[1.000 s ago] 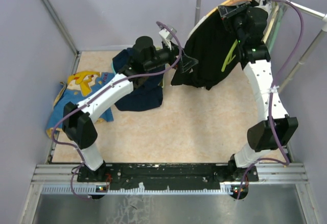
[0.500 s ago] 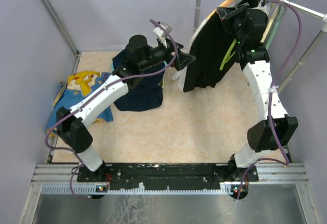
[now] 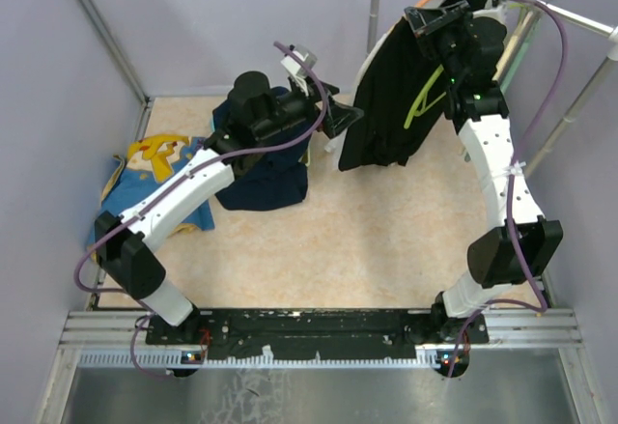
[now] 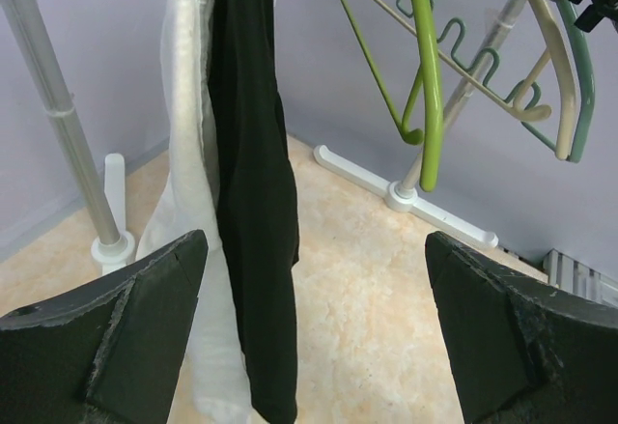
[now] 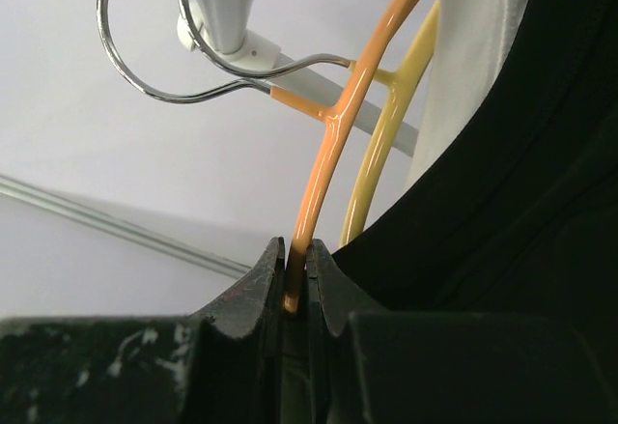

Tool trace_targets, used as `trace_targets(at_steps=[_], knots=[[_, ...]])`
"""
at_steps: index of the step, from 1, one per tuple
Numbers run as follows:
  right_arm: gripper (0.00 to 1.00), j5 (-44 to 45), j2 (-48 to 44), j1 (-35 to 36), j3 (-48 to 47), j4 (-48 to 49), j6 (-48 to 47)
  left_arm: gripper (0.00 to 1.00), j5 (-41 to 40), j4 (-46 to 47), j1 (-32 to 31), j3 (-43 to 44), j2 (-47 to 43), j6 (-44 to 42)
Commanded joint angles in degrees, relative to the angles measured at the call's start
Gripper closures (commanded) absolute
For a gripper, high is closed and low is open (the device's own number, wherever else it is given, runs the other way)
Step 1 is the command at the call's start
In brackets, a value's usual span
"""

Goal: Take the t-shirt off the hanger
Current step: Pick up the hanger from the clothesline.

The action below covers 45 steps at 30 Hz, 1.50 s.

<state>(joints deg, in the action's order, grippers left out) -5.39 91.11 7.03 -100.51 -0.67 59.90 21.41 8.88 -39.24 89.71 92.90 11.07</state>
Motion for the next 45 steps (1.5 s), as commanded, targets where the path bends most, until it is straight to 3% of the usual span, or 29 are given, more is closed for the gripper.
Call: trace_targets(at_steps=[1,20,31,45], knots=[[0.96,-2.62,-3.68,0.53,-3.96,9.51,-0.06,0.00,-1.84,0.47,-0.22,-1.51,-3.72,-1.46],[0.96,-2.92,-10.59,0.47,5.96,12.60,1.67,0.00,-5.03,-1.30,-0.04,-1.71,-6.97,-3.50],[0.96,-6.55,-11.42,0.51,6.84,12.97,2.88,0.00,0.11,1.08,-0.13,0.92,-4.20,-1.49],[1.00,-11.48,-18.25,0.52,15.90,15.29,0.18,0.00,2.06,5.10,-0.45,-1.92,-3.59,0.68]])
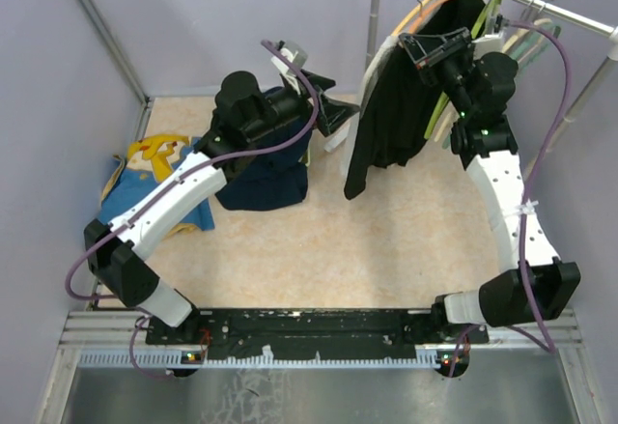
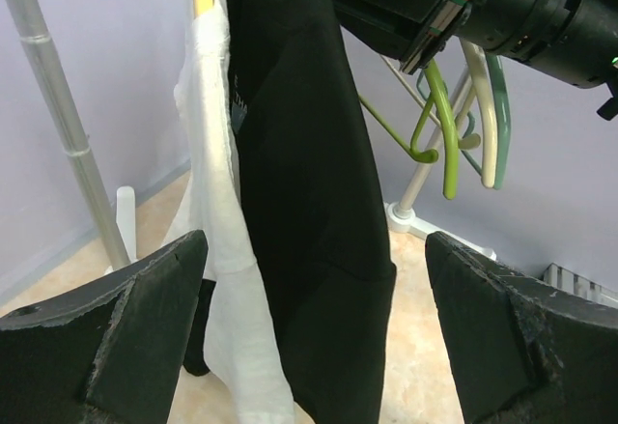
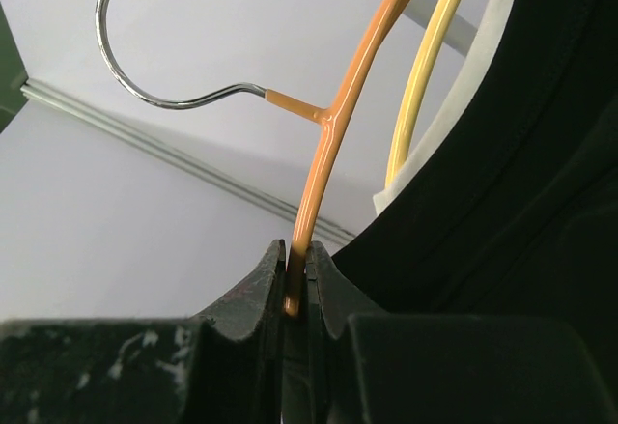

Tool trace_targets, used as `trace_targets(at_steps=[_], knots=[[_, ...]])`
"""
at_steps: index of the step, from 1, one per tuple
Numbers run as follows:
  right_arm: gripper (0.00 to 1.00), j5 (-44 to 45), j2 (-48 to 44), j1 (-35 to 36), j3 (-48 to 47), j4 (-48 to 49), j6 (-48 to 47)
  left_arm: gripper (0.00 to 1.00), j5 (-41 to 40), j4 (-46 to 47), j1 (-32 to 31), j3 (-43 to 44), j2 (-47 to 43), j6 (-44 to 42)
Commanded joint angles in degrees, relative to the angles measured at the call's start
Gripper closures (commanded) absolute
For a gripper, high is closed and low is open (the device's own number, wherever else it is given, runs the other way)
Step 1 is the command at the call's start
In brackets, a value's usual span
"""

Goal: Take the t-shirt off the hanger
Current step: Pick up the hanger from the clothesline, then remove the T-shirt from the hanger.

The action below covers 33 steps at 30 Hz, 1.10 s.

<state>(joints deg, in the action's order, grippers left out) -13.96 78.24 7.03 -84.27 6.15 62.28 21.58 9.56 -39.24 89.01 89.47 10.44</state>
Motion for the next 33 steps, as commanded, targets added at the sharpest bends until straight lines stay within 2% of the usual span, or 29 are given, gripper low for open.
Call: trace_targets(at_steps=[1,13,18,24,33], knots=[[1.00,-3.44,-5.78,0.52,0.09,8.66,-2.09,0.00,2.00,5.02,-0.67,-1.52,-0.13,1.48],[1.00,-1.83,-10.93,2.84,6.77,9.86,-2.80,0.01,2.31,4.57,-5.55,0.48,2.50,1.43],[1.00,-0.04,-12.33,2.98,7.63,9.32,-3.76,0.00,0.83,6.42,-6.32,-5.10,-1.65,1.43],[1.00,-0.37,-13.06,4.07,8.34,10.46,-3.02,0.01,-0.19,4.44,-6.83,-6.79,-2.81,0.99],[1.00,2.08,-15.08,4.75,8.64,10.24,-3.51,0.01,-0.49,4.78,-7.86,-14.21,-7.01,1.66]])
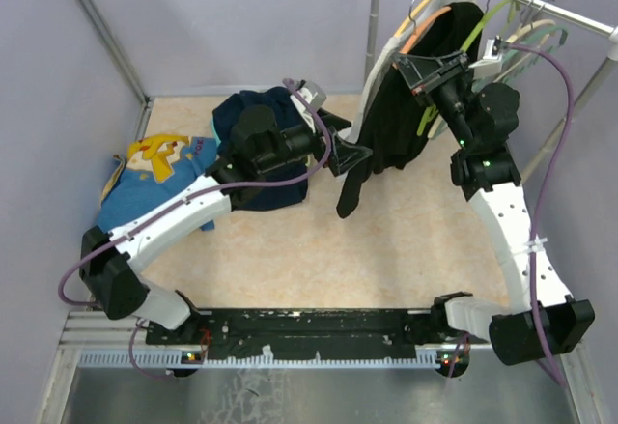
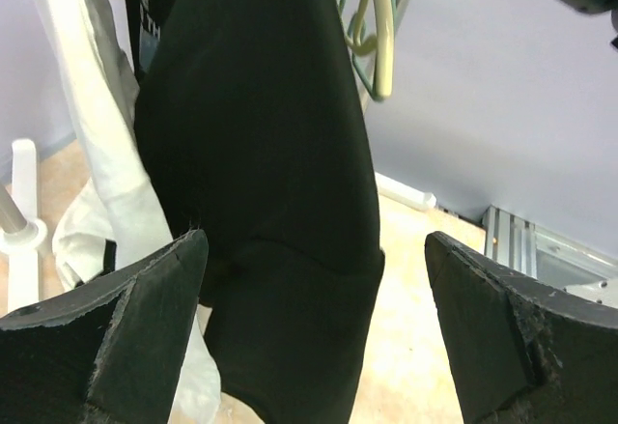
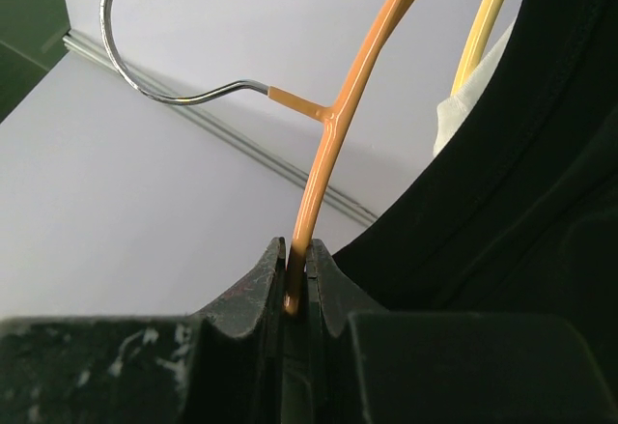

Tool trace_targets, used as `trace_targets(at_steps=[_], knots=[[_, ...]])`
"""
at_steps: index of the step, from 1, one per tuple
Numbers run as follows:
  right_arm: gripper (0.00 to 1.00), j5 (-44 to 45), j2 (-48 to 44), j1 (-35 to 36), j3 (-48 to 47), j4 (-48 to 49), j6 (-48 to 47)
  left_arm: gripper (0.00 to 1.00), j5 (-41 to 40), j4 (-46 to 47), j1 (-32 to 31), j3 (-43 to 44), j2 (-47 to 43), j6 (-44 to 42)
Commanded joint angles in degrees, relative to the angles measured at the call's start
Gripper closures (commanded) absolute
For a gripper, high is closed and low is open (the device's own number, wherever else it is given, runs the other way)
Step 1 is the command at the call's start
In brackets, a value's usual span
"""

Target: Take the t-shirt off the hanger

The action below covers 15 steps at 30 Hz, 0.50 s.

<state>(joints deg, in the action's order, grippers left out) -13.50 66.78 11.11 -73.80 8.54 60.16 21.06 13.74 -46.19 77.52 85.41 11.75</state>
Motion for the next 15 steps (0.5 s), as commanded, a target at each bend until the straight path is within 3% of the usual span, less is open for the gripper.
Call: trace_targets(at_steps=[1,4,8,15], knots=[[1.00,1.61,-3.56,0.66,-1.98,7.94,-1.33,0.01,0.04,0.59,-1.15,-3.37,-3.16,0.44],[1.00,1.17,-3.26,0.66,-2.11,8.86,-0.58,0.03,-0.25,0.67,-1.74,-4.46,-2.50,0.79],[1.00,1.45,-3.41,0.99,-2.13,9.33,-0.29,0.16,-0.86,1.29,-2.17,-4.05,-0.90,0.37],[1.00,2.88,-3.61,1.01,-2.65,9.30,-0.56,0.64,-0.50,0.93,-2.26,-3.77,0.14,0.45]])
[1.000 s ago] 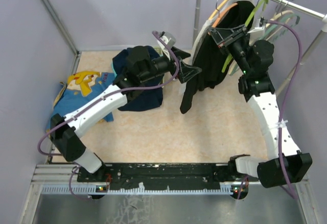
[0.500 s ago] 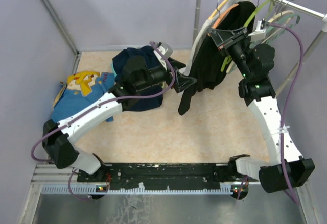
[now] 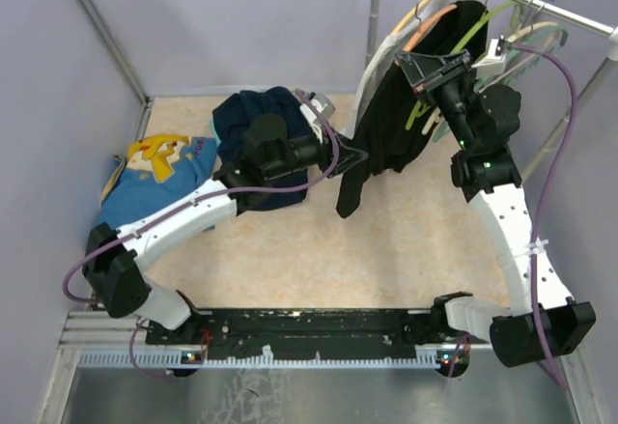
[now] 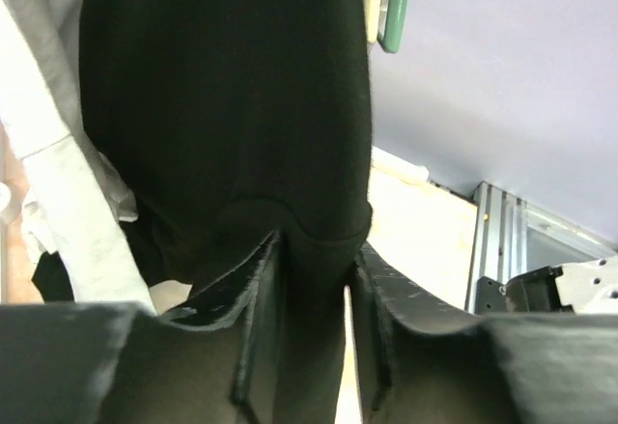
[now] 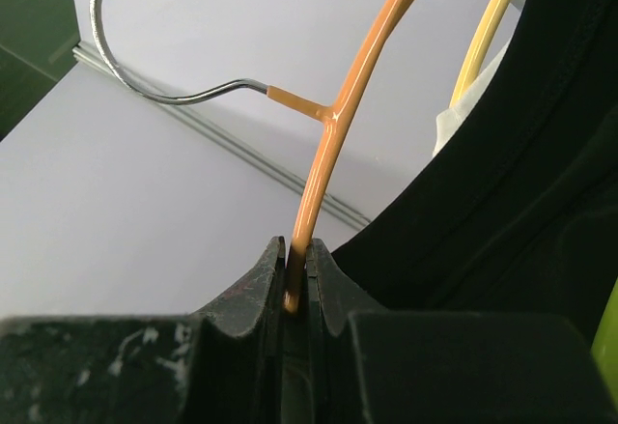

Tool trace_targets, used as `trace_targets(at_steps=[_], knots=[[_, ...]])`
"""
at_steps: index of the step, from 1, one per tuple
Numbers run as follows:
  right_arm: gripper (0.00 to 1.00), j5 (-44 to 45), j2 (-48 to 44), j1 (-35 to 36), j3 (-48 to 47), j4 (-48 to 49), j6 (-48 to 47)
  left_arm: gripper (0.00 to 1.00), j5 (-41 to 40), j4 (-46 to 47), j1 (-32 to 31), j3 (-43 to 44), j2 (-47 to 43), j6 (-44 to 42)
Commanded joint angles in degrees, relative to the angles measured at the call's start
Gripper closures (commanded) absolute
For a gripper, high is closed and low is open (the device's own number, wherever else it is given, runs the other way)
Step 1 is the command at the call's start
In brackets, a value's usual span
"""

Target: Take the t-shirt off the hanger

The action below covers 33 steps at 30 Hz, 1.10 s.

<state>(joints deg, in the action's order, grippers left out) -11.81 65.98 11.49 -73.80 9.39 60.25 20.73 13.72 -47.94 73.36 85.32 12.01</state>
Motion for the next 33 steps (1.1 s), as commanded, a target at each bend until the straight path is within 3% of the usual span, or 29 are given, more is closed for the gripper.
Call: trace_targets(at_steps=[1,4,5,13,23,29,33], knots=[[1.00,1.27,-2.67,0.60,-2.77,8.57,-0.58,0.72,-0.41,0.81,-0.54,0.22,0.11,0.20],[1.00,2.17,-2.47,0.64,-2.92,8.72,-0.33,0.97,-1.78,-0.63,-0.51,0.24,-0.69,-0.24],[1.00,2.70,-2.45,0.62,-3.04,8.61,-0.43,1.00,-2.25,-1.14,-0.49,0.13,-1.21,-0.49],[1.00,8.16,-1.52,0.55,-5.27,8.25,-0.75,1.00,-6.28,-3.84,-0.52,-5.23,-9.83,-1.93],[1.00,7.79,1.49,-0.58,-7.59,12.72,3.97,1.00,-11.10,-6.36,-0.50,-17.26,-19.37,-1.07],[1.00,8.43,1.79,-0.69,-9.28,11.62,2.82,0.99,-12.17,-6.22,-0.56,-19.27,-22.46,-0.15],[1.00,7.66,1.89,-0.70,-9.17,11.97,2.77,0.83,-12.35,-5.66,-0.49,-18.24,-22.46,-0.55]])
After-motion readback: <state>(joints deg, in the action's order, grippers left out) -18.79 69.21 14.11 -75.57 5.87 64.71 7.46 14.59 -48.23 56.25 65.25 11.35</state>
